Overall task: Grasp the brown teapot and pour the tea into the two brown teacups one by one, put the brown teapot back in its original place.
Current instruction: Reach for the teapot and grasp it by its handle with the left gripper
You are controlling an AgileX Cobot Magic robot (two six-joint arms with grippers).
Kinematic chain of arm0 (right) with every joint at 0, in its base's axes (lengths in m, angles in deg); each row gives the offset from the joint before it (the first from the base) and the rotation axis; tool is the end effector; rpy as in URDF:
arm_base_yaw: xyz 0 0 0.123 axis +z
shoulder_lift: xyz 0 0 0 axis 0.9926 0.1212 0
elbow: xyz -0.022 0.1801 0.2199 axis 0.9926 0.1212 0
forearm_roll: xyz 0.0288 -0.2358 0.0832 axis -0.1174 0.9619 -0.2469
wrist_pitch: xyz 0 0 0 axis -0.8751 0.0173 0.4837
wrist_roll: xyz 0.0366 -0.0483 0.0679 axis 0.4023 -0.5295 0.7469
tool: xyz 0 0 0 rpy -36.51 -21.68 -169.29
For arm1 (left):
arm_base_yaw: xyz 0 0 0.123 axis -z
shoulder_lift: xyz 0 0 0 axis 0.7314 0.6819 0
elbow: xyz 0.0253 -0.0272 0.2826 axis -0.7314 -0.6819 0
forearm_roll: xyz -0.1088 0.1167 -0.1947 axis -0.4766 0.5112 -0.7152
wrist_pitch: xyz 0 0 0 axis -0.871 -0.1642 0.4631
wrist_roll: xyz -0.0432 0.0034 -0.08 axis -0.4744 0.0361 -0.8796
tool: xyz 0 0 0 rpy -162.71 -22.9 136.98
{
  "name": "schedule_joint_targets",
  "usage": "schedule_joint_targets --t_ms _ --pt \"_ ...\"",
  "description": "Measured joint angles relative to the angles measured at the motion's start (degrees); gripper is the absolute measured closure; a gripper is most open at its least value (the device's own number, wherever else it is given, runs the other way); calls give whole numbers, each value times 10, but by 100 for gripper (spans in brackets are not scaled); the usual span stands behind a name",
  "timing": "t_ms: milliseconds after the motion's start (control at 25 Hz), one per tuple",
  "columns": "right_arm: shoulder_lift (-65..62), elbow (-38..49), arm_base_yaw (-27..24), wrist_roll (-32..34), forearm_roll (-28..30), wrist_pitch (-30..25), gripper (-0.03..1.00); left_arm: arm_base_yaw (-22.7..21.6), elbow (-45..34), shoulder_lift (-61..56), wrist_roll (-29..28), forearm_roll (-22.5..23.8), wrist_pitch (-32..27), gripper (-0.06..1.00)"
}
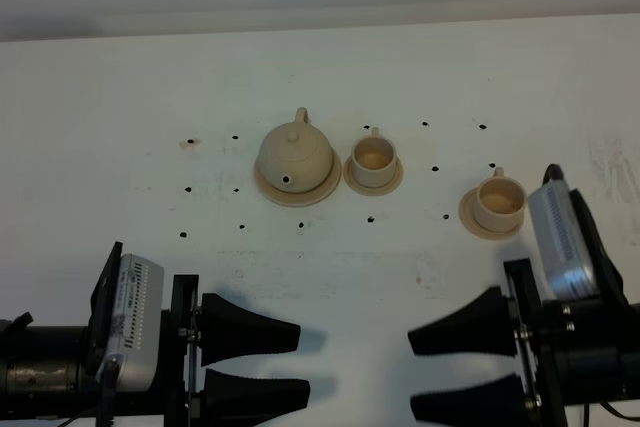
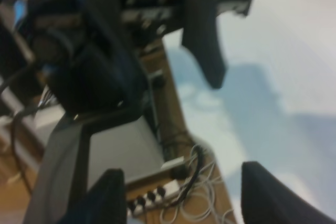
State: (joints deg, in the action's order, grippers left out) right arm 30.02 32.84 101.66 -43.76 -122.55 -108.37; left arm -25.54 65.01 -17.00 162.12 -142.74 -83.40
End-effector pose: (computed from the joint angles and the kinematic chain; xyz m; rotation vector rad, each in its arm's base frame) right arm 0.1273 0.1307 0.2058 -1.2499 1.6341 1.2405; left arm 0.1292 -0.1288 0.1859 1.0778 1.8332 -1.1077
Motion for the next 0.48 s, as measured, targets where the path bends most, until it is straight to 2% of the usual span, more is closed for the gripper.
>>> schedule_joint_targets --t_ms 480 --pt "0 0 0 0 33 -12 50 0 0 0 0 0 0 48"
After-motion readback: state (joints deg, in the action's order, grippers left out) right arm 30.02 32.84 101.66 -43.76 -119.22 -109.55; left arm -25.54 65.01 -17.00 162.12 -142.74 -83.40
